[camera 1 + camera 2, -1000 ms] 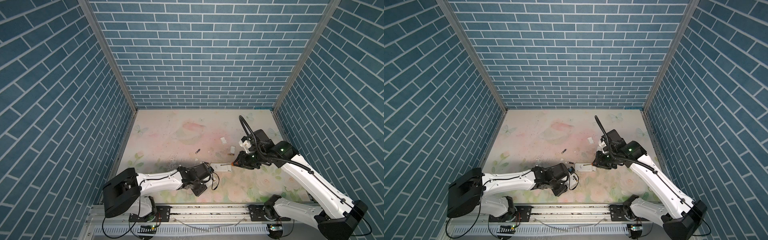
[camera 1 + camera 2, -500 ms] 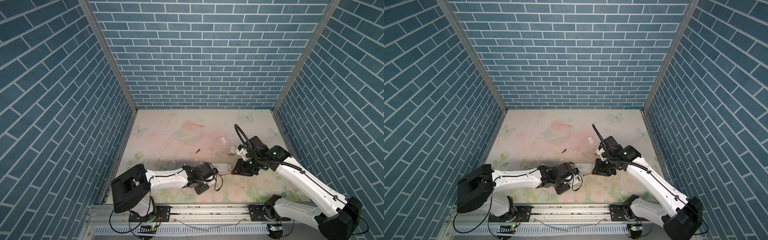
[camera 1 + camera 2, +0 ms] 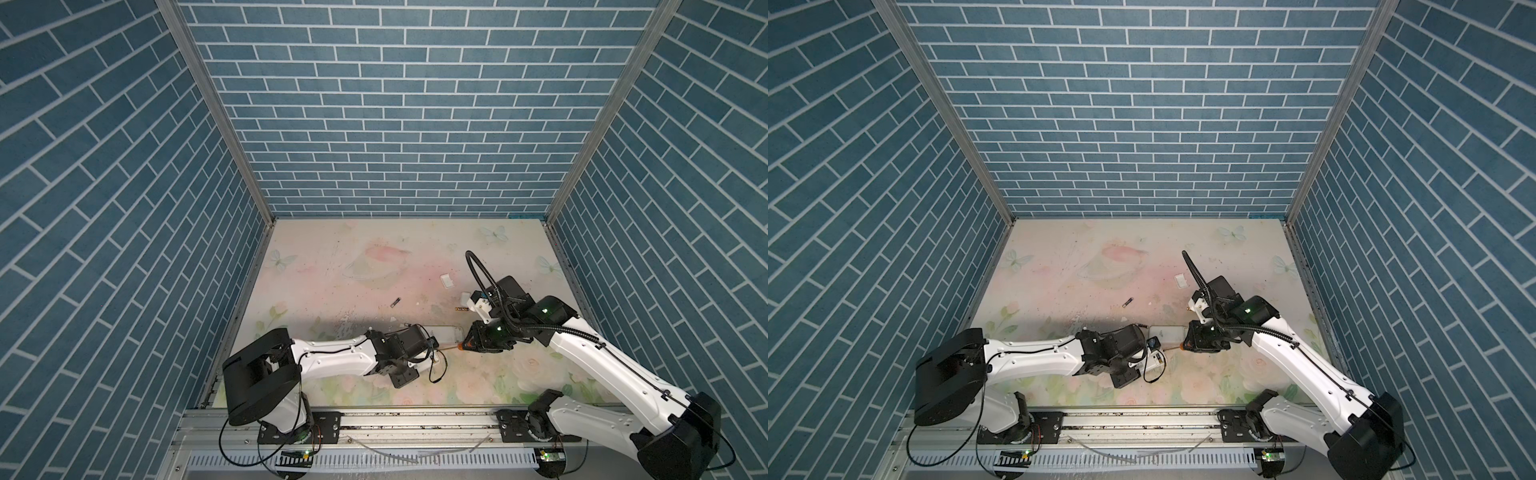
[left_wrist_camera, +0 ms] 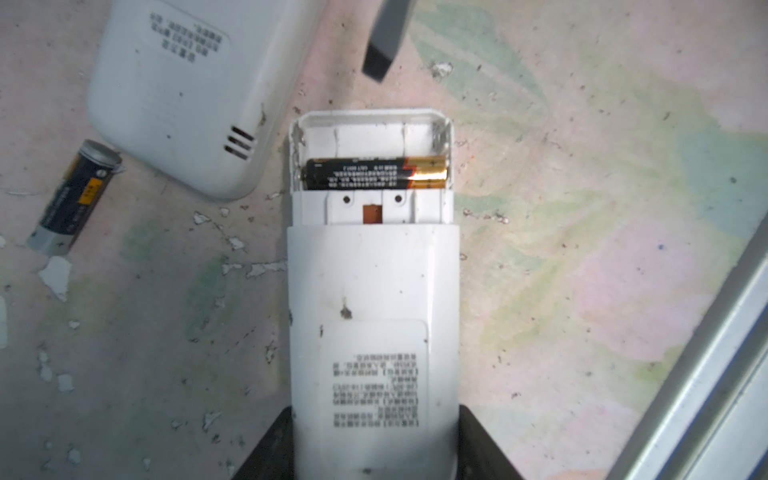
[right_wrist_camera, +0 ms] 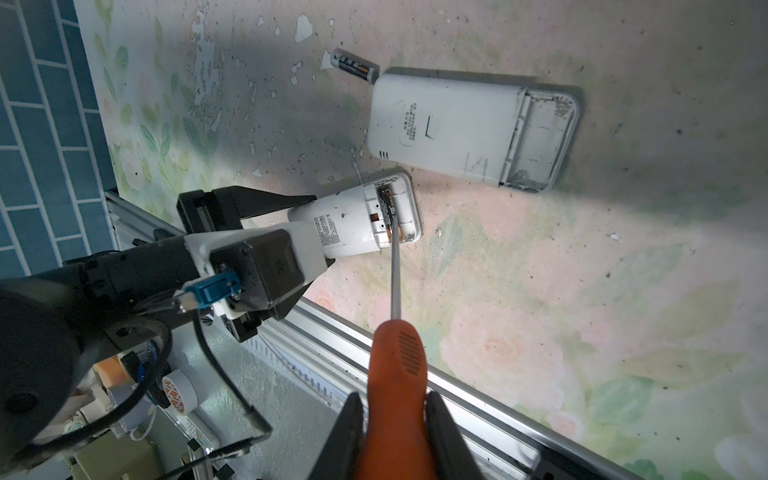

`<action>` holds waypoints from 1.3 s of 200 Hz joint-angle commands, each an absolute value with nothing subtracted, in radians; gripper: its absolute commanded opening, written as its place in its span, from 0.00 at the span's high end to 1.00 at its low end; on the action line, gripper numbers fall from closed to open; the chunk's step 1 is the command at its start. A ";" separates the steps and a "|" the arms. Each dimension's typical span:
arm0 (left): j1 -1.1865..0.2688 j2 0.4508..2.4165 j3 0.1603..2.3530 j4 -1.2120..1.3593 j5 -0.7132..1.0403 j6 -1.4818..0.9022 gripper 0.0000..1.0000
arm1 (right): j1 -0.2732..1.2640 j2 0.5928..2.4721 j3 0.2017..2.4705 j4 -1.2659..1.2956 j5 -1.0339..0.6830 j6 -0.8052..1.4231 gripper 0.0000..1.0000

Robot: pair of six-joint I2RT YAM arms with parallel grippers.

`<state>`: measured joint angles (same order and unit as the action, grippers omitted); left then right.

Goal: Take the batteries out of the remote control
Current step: 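Move the screwdriver tip to the remaining battery's end with the right gripper, then lever the second battery up with the screwdriver while left holds the remote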

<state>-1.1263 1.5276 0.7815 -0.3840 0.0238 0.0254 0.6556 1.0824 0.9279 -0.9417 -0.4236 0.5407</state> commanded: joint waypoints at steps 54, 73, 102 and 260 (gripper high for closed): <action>-1.134 1.560 0.815 -0.393 0.029 0.057 1.00 | 0.657 1.109 0.869 -0.917 -0.462 0.463 1.00; -1.134 1.563 0.818 -0.393 0.031 0.060 1.00 | 0.657 1.120 0.867 -0.922 -0.465 0.454 1.00; -1.134 1.571 0.822 -0.394 0.029 0.064 1.00 | 0.657 1.136 0.858 -0.924 -0.474 0.435 1.00; -1.072 1.688 0.910 -0.411 0.049 0.165 1.00 | 0.657 1.140 0.832 -0.875 -0.615 0.372 1.00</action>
